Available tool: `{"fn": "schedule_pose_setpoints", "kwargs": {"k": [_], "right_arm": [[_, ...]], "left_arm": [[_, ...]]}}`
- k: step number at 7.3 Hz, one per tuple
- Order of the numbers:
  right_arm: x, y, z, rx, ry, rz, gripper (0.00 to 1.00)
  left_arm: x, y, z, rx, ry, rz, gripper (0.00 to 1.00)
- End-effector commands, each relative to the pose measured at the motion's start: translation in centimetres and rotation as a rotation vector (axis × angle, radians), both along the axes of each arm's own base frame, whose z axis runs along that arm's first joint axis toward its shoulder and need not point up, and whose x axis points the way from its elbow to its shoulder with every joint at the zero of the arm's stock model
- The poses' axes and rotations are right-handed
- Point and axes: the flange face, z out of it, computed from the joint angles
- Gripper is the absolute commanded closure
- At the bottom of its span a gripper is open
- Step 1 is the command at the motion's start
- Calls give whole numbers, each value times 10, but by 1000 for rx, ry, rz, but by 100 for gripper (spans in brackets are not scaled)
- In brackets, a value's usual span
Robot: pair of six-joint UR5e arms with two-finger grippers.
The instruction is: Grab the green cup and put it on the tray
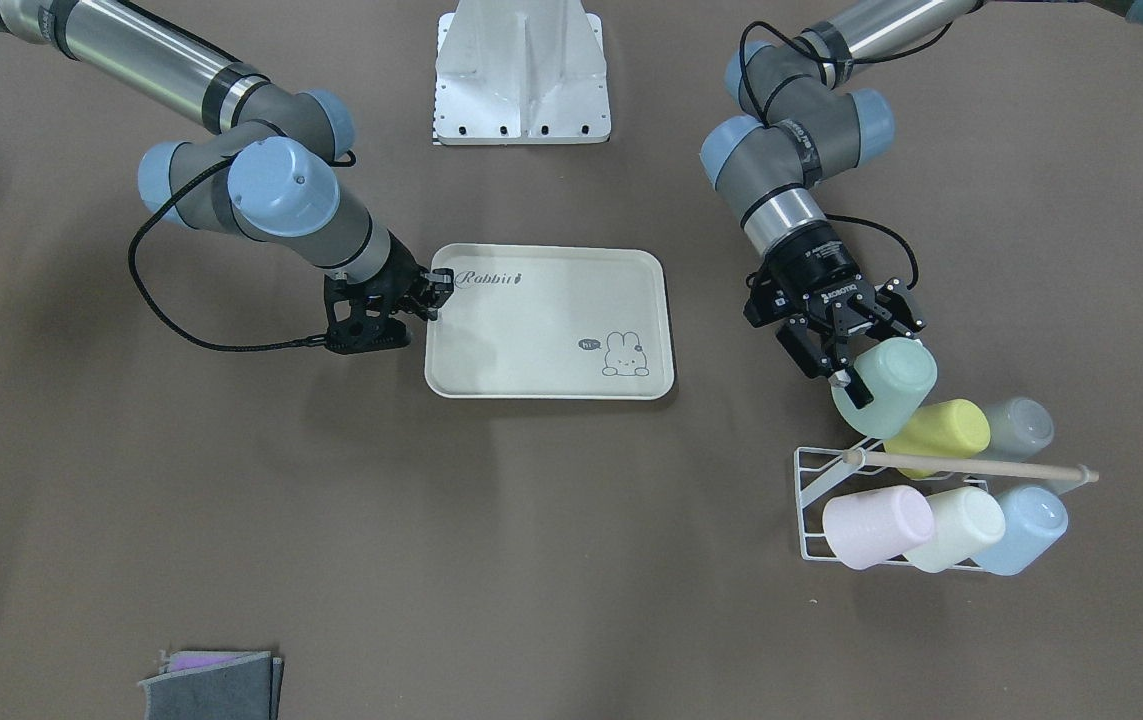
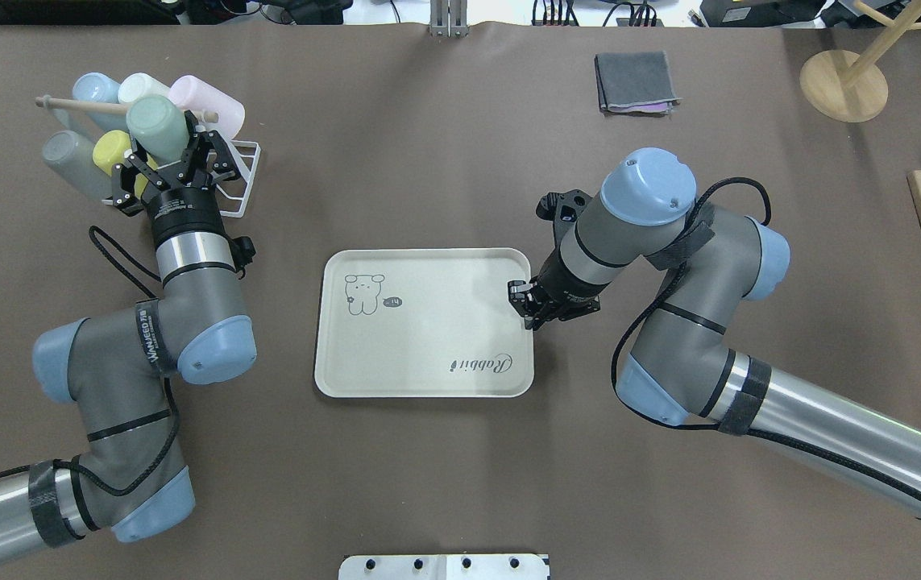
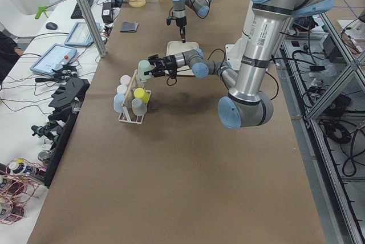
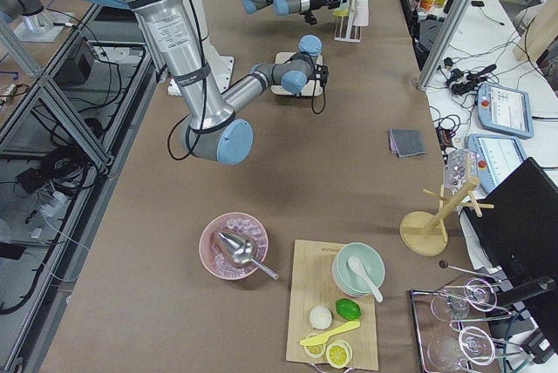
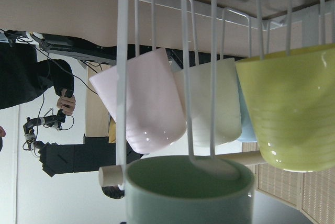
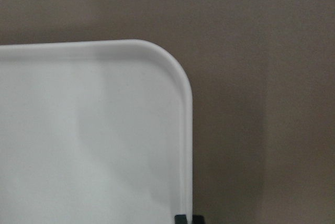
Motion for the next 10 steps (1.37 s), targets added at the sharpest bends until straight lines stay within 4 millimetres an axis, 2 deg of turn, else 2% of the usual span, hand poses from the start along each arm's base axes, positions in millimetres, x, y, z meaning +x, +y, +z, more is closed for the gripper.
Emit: {"fn": "schedule_pose_setpoints", "kwargs": {"k": [1, 2, 3, 4, 5, 6, 8, 9, 10], "right_arm": [[-1, 0, 1, 0, 0, 0, 100], [-1, 0, 1, 0, 0, 0, 99], [-1, 0, 2, -6, 4, 0, 68], [-1, 0, 3, -6, 6, 1, 40], [-1, -1, 2, -5, 4, 3, 13], [1, -1, 1, -1, 0, 4, 0], [8, -9, 1, 2, 1, 21, 0], [25, -26, 1, 10, 0, 45, 0], [53, -46, 15, 49, 8, 52, 0]], "left_arm": [[-30, 9, -28, 58, 40, 27, 84], [-44, 6, -40, 105, 124, 23, 84], [-52, 9, -56, 147, 219, 38, 85], [-55, 4, -70, 140, 357, 135, 85], [-68, -25, -90, 109, 507, 230, 85], [-69, -30, -95, 82, 652, 266, 87], [-47, -25, -94, -57, 1067, 330, 97], [-30, -20, -100, -171, 1344, 326, 97], [-10, -19, -109, -296, 1582, 293, 99]]}}
